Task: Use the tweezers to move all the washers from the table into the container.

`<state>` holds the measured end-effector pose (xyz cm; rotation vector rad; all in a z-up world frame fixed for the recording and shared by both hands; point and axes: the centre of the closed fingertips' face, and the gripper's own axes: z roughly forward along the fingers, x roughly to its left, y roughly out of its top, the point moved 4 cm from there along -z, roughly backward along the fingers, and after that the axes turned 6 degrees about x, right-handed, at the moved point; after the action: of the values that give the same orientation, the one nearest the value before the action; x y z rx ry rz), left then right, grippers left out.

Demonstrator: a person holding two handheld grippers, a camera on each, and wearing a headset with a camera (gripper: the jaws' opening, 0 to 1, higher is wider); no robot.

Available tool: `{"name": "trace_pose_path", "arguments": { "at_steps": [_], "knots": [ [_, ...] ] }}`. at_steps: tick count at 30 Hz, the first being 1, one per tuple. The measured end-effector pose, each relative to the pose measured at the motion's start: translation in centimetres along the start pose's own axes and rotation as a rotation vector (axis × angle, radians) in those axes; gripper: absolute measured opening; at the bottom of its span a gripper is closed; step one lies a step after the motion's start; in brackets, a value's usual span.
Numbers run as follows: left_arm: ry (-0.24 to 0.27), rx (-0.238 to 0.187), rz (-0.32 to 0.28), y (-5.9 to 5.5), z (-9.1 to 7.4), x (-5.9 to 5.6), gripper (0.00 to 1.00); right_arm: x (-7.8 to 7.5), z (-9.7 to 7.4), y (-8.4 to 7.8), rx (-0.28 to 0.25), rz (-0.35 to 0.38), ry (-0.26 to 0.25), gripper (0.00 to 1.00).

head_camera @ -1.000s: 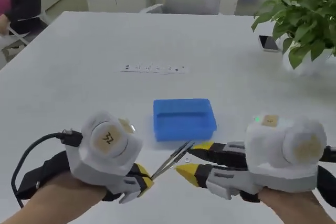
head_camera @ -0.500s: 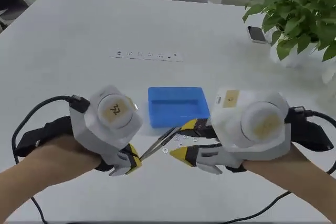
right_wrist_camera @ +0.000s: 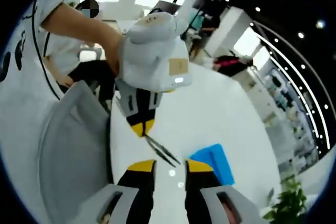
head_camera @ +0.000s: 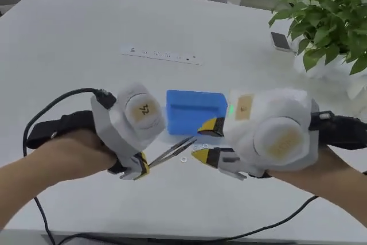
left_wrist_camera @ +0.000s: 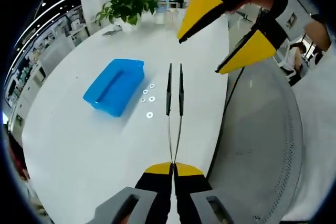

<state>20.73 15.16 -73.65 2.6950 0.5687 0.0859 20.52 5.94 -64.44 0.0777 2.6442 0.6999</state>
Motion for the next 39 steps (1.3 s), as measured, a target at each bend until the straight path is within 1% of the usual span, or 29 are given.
{"name": "trace_pose_path", "arguments": {
  "at_steps": [1,2,3,4,5,6,9,10,14,16,18,20,23,25,26,27,29,31,32,35,36,37,38,39],
  "knots": [
    [-0.006,-0.005,0.002,0.1,0.0,-0.2,0.0,0.3,0.3,0.5,-0.018,0.0,0.024,0.19],
    [-0.015,-0.017,0.006,0.2,0.1,-0.3,0.0,0.6,0.7,0.7,-0.018,-0.001,0.044,0.19],
    [-0.029,-0.025,0.009,0.4,0.1,-0.6,0.0,1.0,1.5,0.7,0.001,-0.022,0.061,0.2],
    [-0.034,-0.023,0.013,0.5,0.2,-0.7,0.0,1.3,2.2,0.6,0.024,-0.059,0.065,0.21],
    [-0.032,-0.016,0.028,0.6,0.3,-0.8,0.0,1.4,2.8,0.6,0.034,-0.087,0.064,0.2],
    [-0.031,-0.014,0.04,0.6,0.2,-0.8,0.0,1.8,3.6,0.6,0.035,-0.094,0.074,0.2],
    [-0.038,-0.028,0.048,1.1,0.1,-0.8,0.0,2.3,5.0,0.3,0.042,-0.085,0.128,0.18],
    [-0.038,-0.033,0.048,1.2,0.0,-0.8,0.0,2.5,5.4,-0.1,0.057,-0.093,0.138,0.18],
    [-0.037,-0.046,0.059,1.7,-0.4,-0.8,0.0,2.6,6.2,-1.2,0.074,-0.125,0.151,0.16],
    [-0.04,-0.056,0.07,2.0,-0.6,-0.9,0.0,2.3,6.6,-1.8,0.08,-0.122,0.156,0.13],
    [-0.04,-0.065,0.085,2.3,-0.7,-1.0,0.0,2.1,6.9,-2.3,0.072,-0.11,0.161,0.1],
    [-0.042,-0.076,0.098,2.5,-0.8,-1.1,0.0,2.2,7.2,-2.8,0.071,-0.091,0.178,0.1],
    [-0.05,-0.092,0.138,3.1,-1.0,-1.2,0.0,2.6,7.7,-3.4,0.066,-0.087,0.192,0.08],
    [-0.054,-0.077,0.165,3.2,-0.9,-1.3,0.0,2.8,7.9,-3.6,0.057,-0.083,0.205,0.06],
    [-0.047,-0.068,0.195,3.3,-0.9,-1.2,0.0,2.8,7.9,-3.7,0.049,-0.08,0.206,0.06],
    [-0.043,-0.07,0.225,3.5,-0.8,-1.2,0.0,2.8,8.0,-3.8,0.046,-0.077,0.207,0.06],
    [-0.049,-0.072,0.226,3.8,-0.8,-1.2,0.0,2.9,8.3,-4.1,0.047,-0.062,0.22,0.05],
    [-0.079,-0.104,0.217,4.5,-1.0,-1.3,0.0,2.9,8.6,-4.5,0.048,-0.051,0.228,0.05],
    [-0.084,-0.127,0.218,5.0,-1.2,-1.3,0.0,2.9,8.7,-4.7,0.045,-0.04,0.23,0.04],
    [-0.089,-0.155,0.213,5.6,-1.3,-1.0,0.0,2.6,8.8,-4.8,0.023,0.006,0.224,0.04],
    [-0.094,-0.172,0.21,5.9,-1.3,-1.0,0.0,2.6,8.9,-4.8,0.018,0.022,0.225,0.04],
    [-0.116,-0.227,0.197,6.6,-1.3,-1.3,0.0,2.5,9.0,-4.9,0.01,0.044,0.224,0.03],
    [-0.138,-0.266,0.18,7.0,-1.4,-1.5,0.0,2.3,9.1,-4.8,-0.002,0.052,0.216,0.03],
    [-0.15,-0.304,0.148,7.6,-1.6,-1.6,0.0,2.2,9.3,-4.8,-0.006,0.065,0.212,0.03]
  ]
}}
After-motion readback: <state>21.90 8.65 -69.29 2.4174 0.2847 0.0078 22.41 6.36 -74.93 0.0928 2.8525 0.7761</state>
